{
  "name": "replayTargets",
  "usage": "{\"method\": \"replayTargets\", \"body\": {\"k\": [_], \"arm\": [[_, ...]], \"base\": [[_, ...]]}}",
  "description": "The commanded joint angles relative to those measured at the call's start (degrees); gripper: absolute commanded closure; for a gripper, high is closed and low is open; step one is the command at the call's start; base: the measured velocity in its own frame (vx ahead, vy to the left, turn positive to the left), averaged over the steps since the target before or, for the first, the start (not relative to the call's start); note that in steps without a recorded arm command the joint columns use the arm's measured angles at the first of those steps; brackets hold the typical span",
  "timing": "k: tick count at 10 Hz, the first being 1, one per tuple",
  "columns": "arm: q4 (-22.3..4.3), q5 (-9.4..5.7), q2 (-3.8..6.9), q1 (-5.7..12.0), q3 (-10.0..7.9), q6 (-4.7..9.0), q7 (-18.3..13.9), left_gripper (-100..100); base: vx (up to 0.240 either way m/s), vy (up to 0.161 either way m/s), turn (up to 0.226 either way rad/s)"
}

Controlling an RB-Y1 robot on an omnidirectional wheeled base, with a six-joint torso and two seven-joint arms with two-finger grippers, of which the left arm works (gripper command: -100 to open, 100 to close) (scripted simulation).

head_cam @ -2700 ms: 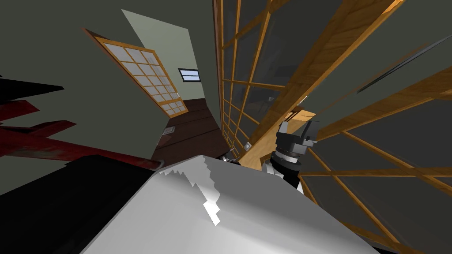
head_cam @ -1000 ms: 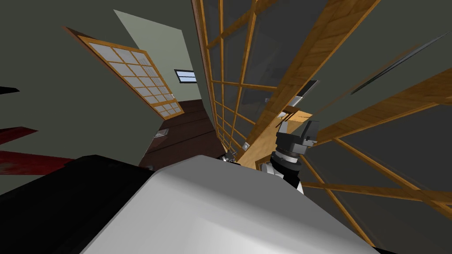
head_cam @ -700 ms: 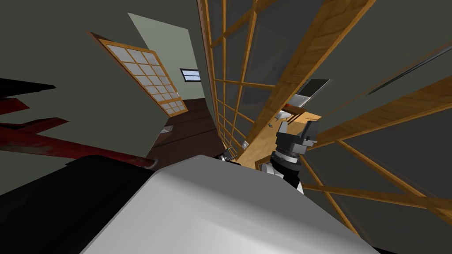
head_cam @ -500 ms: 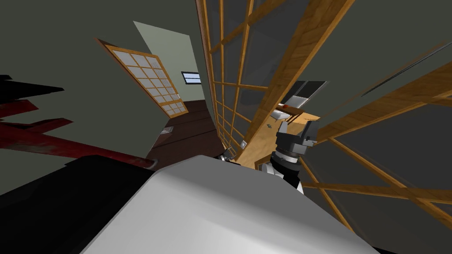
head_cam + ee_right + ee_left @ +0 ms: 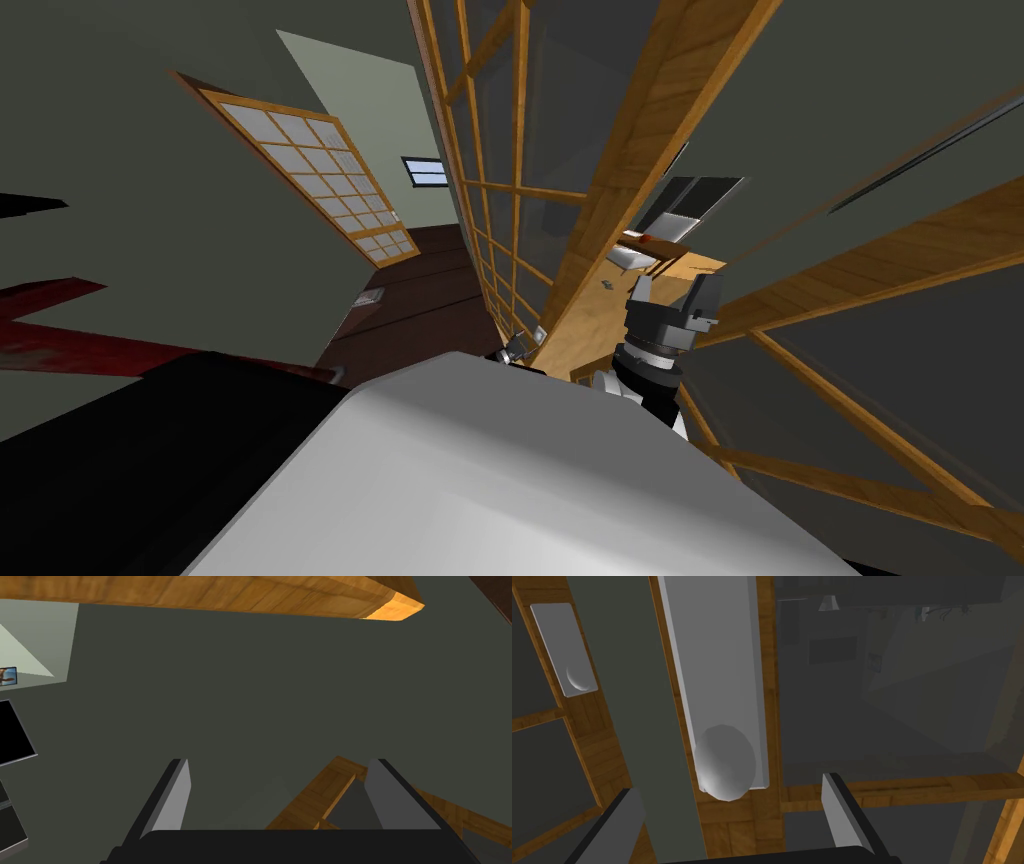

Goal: Push the door open

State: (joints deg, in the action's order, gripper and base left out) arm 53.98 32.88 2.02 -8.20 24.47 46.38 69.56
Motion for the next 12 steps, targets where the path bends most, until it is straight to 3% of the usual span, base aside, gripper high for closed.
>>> {"method": "replayTargets", "body": {"k": [1,2,3,8,9,10,11,12], "arm": [[0.1,0.03,-1.05,0.40,-0.06,-0.68,-0.1,-100],[0.2,0.02,-0.52,0.19,-0.03,-0.38,-0.1,-100],[0.2,0.02,-0.52,0.19,-0.03,-0.38,-0.1,100],[0.2,0.02,-0.52,0.19,-0.03,-0.38,-0.1,100],[0.4,-0.97,0.52,-0.80,-1.35,0.43,0.6,-100],[0.5,-1.31,0.19,-1.15,-1.81,0.72,0.9,-100],[0.6,-1.85,-1.08,-1.68,-2.53,1.16,1.3,-100],[1.0,-1.45,-0.45,-1.51,-1.97,0.56,0.9,-100]], "base": [[0.129,-0.117,-0.026],[0.061,-0.056,0.002],[-0.009,0.007,0.004],[-0.013,0.012,-0.001],[-0.106,-0.039,0.225],[-0.185,-0.047,0.193],[-0.203,-0.033,0.149],[-0.089,-0.016,0.026]]}}
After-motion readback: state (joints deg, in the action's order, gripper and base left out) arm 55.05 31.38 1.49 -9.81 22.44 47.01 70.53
